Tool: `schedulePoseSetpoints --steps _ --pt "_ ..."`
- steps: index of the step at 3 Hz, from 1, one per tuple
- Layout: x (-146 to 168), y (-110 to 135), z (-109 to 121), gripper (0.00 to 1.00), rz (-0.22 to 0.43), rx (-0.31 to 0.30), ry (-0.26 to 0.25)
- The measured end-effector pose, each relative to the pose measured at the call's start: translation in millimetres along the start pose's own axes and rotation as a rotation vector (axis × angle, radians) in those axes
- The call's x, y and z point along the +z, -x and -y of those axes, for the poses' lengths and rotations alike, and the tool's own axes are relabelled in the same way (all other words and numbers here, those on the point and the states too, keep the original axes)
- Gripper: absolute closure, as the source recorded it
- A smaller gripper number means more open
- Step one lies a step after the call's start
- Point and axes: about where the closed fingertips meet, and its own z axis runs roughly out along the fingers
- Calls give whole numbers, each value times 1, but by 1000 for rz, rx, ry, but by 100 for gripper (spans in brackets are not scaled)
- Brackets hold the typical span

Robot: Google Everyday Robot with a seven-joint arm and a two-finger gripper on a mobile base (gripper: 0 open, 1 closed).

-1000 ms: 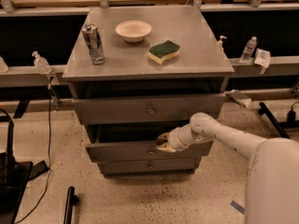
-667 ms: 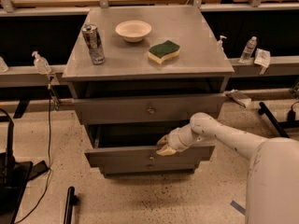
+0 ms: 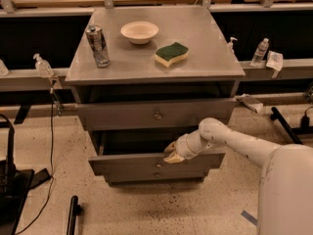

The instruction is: Open middle drawer

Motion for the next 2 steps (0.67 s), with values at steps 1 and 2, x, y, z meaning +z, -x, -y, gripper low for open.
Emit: schedulePoseSetpoints --steps 1,2 --pt "-8 14 -16 91 63 -18 18" --pt "-8 14 -16 68 63 -18 18"
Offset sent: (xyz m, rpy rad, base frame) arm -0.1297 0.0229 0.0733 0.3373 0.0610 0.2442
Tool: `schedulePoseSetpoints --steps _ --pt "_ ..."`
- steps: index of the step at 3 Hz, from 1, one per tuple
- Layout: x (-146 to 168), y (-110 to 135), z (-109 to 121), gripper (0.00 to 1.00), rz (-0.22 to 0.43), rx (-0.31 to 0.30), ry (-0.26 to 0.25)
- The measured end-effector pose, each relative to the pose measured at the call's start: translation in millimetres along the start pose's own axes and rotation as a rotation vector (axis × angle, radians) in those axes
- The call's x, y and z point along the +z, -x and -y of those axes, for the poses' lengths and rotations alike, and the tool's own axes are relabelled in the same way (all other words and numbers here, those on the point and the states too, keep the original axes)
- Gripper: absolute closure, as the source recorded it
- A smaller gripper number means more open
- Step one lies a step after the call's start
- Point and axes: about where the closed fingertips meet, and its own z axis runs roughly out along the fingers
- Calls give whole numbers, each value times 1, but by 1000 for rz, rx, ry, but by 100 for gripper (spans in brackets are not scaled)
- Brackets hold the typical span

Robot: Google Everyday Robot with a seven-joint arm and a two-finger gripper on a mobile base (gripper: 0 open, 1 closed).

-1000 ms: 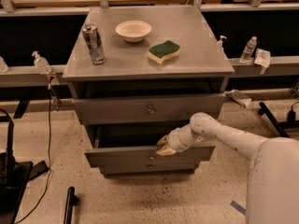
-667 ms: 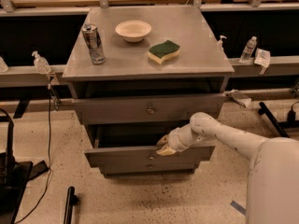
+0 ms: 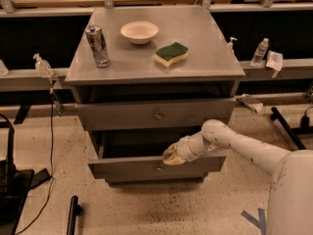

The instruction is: Open middle drawer

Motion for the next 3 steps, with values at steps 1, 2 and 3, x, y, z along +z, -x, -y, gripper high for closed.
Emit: schedulePoseSetpoints --steps 1,2,3 --pt "-3 4 -11 45 20 -2 22" --pt "-3 4 -11 22 20 -2 22" --pt "2 29 -43 1 98 -26 117"
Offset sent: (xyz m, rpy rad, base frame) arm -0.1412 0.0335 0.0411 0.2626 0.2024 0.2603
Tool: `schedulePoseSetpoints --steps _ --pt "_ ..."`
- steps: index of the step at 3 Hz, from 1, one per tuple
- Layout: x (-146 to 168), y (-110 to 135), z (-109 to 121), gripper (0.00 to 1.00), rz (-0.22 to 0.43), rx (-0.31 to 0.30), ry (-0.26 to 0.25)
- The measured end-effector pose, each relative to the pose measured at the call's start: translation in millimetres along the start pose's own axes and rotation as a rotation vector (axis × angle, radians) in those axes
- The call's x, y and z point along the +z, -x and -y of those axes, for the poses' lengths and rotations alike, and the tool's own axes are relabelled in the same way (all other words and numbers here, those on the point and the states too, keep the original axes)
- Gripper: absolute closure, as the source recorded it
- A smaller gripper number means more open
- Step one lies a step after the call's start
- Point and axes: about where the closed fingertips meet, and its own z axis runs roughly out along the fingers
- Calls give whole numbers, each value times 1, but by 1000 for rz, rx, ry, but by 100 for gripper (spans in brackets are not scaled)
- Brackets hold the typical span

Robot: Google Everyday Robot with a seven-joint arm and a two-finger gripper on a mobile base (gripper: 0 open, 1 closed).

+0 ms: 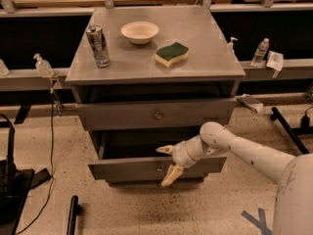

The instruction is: Open middle drawer

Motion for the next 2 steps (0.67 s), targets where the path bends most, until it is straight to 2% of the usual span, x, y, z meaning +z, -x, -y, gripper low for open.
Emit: schedulePoseSetpoints --steps 1,2 --pt "8 21 -39 0 61 -16 125" --pt "7 21 -62 0 66 8 191"
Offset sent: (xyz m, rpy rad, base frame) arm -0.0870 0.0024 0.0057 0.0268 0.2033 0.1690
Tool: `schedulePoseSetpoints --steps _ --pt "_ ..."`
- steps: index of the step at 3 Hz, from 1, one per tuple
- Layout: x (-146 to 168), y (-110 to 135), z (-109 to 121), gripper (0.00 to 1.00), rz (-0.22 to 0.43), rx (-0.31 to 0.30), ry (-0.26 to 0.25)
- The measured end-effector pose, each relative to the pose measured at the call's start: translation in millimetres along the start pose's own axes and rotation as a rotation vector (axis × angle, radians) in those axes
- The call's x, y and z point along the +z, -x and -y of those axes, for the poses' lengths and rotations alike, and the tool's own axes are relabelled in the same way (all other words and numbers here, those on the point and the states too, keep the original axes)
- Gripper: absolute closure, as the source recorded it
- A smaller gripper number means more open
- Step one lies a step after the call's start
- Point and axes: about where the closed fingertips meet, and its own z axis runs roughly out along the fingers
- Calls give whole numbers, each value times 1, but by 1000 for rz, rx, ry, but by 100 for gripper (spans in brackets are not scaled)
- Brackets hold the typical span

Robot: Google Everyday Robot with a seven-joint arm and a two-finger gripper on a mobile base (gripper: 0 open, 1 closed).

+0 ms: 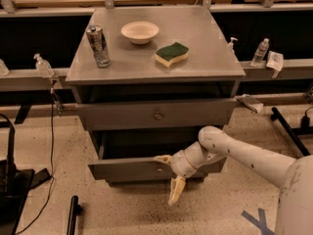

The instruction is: Open middle drawer

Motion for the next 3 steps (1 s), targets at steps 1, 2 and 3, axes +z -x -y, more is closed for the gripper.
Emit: schedulePoseSetpoints --steps 1,2,3 --pt "-15 -2 -4 0 -23 8 -32" --pt "-36 -10 8 0 -66 14 -109" --pt "-49 -47 25 0 -196 64 -144"
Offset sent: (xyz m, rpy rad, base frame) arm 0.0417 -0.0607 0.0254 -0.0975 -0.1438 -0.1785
